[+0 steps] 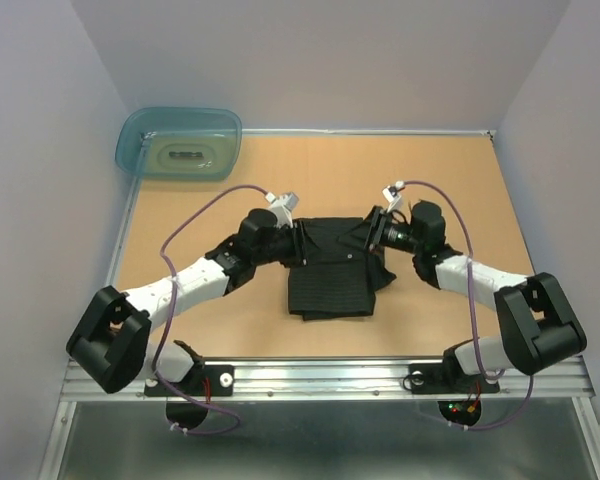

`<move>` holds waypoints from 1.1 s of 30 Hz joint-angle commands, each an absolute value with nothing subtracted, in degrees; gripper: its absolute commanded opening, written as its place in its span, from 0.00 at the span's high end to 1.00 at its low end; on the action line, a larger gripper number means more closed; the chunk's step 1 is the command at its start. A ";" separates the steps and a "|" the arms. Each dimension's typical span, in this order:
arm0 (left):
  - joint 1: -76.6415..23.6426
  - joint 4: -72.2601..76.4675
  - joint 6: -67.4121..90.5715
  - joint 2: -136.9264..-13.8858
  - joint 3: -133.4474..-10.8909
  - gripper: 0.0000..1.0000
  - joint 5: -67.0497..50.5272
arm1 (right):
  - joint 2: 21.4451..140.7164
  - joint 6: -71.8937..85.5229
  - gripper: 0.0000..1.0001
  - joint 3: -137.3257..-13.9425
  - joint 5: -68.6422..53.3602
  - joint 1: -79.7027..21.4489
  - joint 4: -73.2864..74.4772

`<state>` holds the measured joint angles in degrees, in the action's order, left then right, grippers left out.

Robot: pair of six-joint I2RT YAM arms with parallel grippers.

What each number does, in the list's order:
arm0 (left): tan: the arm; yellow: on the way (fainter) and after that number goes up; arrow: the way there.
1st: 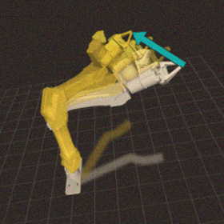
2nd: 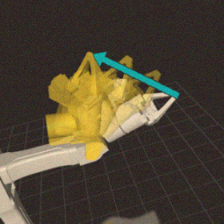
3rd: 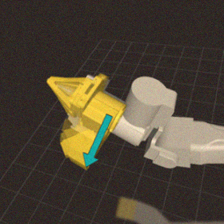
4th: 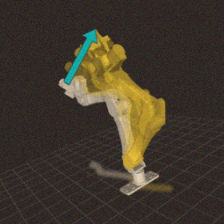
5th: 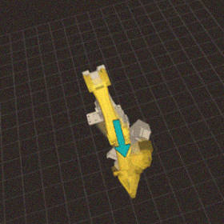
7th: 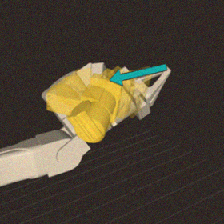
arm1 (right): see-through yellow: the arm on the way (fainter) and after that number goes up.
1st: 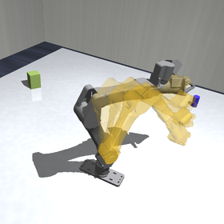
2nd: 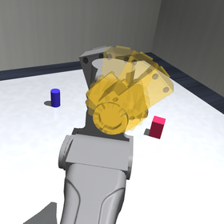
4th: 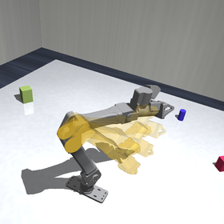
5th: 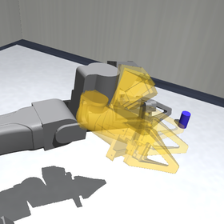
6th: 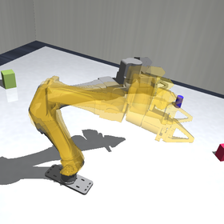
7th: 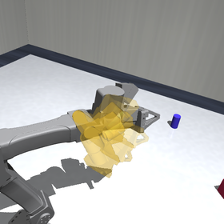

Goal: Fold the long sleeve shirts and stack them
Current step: Fold the shirt

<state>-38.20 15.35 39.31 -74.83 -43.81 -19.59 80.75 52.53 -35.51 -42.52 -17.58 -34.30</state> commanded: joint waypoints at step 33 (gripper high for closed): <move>-35.86 20.21 40.44 -80.86 -42.71 0.63 -28.22 | 92.47 43.33 0.61 -43.25 -43.59 -8.35 -24.52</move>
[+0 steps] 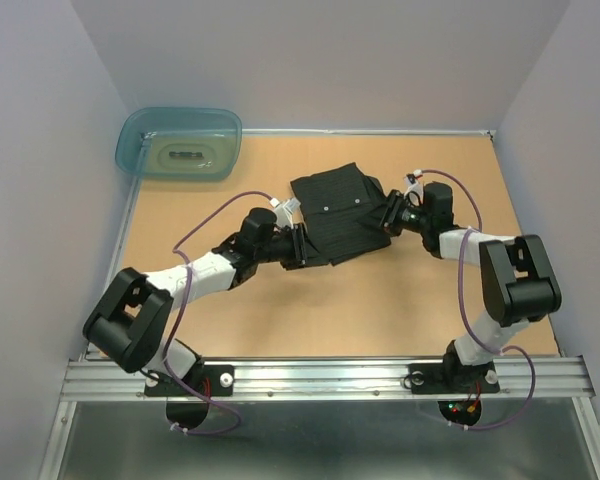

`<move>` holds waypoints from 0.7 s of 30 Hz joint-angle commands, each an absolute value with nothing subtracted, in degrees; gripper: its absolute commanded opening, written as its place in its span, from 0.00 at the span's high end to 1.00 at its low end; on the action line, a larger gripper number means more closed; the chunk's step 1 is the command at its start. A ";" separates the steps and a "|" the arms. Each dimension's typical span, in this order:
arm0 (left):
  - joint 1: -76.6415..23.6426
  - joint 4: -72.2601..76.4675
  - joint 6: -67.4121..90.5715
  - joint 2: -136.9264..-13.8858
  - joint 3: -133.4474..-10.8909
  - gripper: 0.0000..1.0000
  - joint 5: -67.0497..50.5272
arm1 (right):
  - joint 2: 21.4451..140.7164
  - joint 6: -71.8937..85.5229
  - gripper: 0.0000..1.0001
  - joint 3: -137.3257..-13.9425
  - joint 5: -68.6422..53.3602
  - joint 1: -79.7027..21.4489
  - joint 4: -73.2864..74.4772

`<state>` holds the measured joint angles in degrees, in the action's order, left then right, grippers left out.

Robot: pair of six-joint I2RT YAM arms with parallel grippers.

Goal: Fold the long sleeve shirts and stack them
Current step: Fold the shirt

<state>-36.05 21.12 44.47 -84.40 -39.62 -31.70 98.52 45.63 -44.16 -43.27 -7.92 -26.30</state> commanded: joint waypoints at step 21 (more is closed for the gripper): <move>-36.56 21.62 36.56 -111.35 -57.48 0.64 -29.62 | 103.29 45.09 0.62 -33.92 -34.81 -5.10 -42.72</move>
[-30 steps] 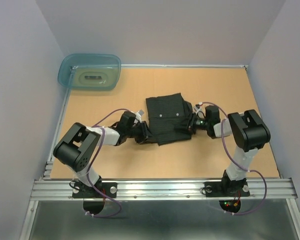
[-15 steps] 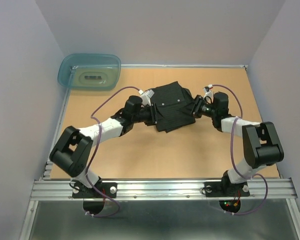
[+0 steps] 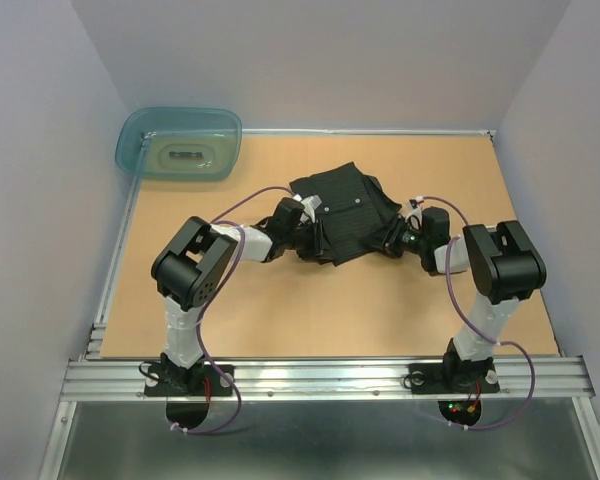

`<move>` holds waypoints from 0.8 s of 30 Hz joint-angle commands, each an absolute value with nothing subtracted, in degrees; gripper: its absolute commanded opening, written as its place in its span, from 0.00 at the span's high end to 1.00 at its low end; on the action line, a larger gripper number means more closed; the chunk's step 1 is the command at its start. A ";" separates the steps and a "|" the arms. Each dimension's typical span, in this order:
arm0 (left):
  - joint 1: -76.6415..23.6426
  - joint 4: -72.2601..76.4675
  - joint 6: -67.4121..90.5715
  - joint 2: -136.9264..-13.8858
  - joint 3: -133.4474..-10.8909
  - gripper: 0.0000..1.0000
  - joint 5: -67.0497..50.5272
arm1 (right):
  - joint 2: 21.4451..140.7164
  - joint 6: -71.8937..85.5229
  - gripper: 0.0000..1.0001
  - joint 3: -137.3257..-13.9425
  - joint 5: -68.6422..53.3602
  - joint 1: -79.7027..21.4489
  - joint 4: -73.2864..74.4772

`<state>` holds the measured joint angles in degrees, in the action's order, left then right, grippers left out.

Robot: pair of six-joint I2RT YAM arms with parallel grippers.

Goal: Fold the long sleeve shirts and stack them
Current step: Fold the shirt

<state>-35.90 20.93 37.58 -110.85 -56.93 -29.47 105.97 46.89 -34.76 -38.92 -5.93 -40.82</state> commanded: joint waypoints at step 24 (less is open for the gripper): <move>-25.05 14.60 34.90 -94.71 -60.17 0.64 -19.23 | 82.94 49.47 0.60 -36.56 -27.86 -25.73 -32.32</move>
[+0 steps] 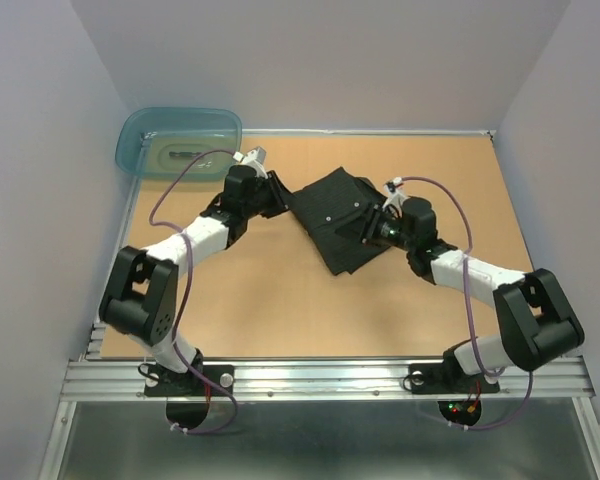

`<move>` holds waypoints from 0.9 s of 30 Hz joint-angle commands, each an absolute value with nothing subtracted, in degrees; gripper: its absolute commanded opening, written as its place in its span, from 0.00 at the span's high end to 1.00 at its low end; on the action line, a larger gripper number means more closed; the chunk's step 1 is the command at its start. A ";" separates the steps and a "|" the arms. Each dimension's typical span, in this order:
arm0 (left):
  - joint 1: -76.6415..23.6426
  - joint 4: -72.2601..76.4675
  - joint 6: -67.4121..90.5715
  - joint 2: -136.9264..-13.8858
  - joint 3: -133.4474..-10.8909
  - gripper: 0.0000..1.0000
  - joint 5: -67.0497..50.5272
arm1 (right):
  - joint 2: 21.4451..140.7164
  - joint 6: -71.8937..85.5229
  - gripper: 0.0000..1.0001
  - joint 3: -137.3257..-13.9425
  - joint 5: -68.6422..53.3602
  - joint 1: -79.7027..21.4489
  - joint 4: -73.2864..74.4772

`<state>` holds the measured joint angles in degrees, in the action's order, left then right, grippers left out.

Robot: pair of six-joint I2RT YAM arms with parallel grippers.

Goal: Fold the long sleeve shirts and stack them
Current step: Fold the shirt

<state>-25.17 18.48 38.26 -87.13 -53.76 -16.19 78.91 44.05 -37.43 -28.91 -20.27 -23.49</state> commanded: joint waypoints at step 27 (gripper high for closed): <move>-17.67 20.82 45.42 -109.46 -53.55 0.66 -18.99 | 98.98 48.71 0.61 -28.65 -26.90 -25.84 -34.79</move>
